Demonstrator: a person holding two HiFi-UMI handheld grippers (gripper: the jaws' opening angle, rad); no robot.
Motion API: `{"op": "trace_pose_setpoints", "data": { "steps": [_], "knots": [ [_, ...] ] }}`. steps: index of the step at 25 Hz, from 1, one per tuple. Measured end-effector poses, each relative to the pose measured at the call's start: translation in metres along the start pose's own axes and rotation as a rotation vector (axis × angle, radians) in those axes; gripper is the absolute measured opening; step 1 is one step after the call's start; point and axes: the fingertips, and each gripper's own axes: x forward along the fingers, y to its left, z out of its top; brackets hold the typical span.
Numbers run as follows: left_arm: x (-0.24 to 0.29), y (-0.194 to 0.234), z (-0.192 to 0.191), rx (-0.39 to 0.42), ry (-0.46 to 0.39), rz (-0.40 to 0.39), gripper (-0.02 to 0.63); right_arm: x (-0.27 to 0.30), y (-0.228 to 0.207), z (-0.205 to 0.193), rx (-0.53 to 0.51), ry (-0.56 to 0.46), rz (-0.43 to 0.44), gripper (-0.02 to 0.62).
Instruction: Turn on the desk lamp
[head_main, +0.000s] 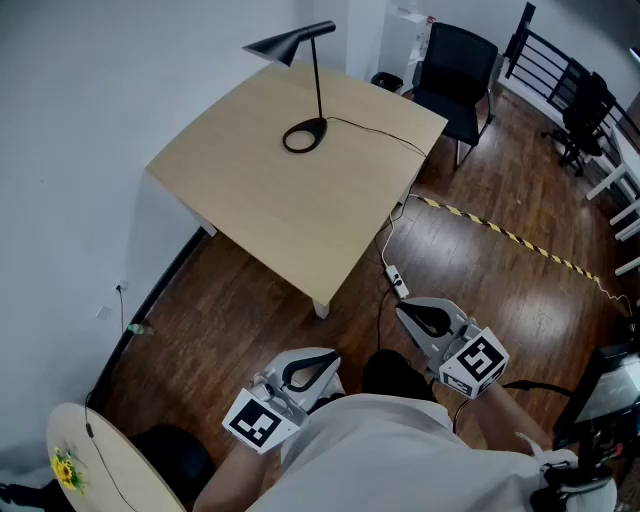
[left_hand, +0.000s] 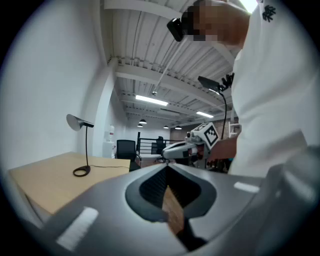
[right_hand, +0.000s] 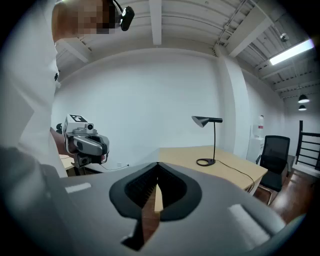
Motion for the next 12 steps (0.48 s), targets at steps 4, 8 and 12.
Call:
{"op": "trace_pose_setpoints", "data": {
  "steps": [4, 8, 12],
  "knots": [
    [-0.003, 0.034, 0.002, -0.013, -0.017, 0.05, 0.015, 0.039, -0.02, 0.002, -0.019, 0.008, 0.023, 0.003],
    [0.0, 0.079, 0.006, -0.021, -0.023, 0.12, 0.015, 0.089, -0.059, 0.004, -0.04, 0.003, 0.051, 0.003],
    [0.016, 0.129, 0.01, -0.019, -0.009, 0.209, 0.015, 0.142, -0.107, 0.01, -0.079, -0.028, 0.099, 0.003]
  ]
}}
